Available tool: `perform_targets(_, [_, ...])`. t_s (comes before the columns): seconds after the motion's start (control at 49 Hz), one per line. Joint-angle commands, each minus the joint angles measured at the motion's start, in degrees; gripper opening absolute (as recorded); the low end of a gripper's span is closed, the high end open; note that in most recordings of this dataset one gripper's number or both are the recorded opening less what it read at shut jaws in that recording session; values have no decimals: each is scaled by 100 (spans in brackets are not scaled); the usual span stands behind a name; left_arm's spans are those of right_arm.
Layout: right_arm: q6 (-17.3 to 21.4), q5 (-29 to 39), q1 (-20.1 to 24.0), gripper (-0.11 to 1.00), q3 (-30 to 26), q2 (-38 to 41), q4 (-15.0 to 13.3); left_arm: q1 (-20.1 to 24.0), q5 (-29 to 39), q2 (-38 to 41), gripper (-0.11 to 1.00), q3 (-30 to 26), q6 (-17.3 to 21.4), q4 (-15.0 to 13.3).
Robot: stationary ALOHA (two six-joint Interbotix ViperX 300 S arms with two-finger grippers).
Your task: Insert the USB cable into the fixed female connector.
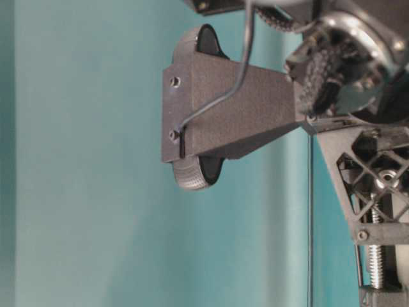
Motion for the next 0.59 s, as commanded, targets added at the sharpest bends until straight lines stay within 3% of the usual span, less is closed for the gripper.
perform_targets(0.0, [18, -44, 158, 48, -176, -229, 62, 18, -26, 35, 99, -62, -70, 18])
perform_targets(0.368, [62, -97, 352, 48, -88, -334, 334, 18, -35, 44, 99, -62, -70, 18])
perform_targets(0.572, [114, 202, 352, 47, 334, -677, 369, 18, -26, 35, 99, -62, -62, 18])
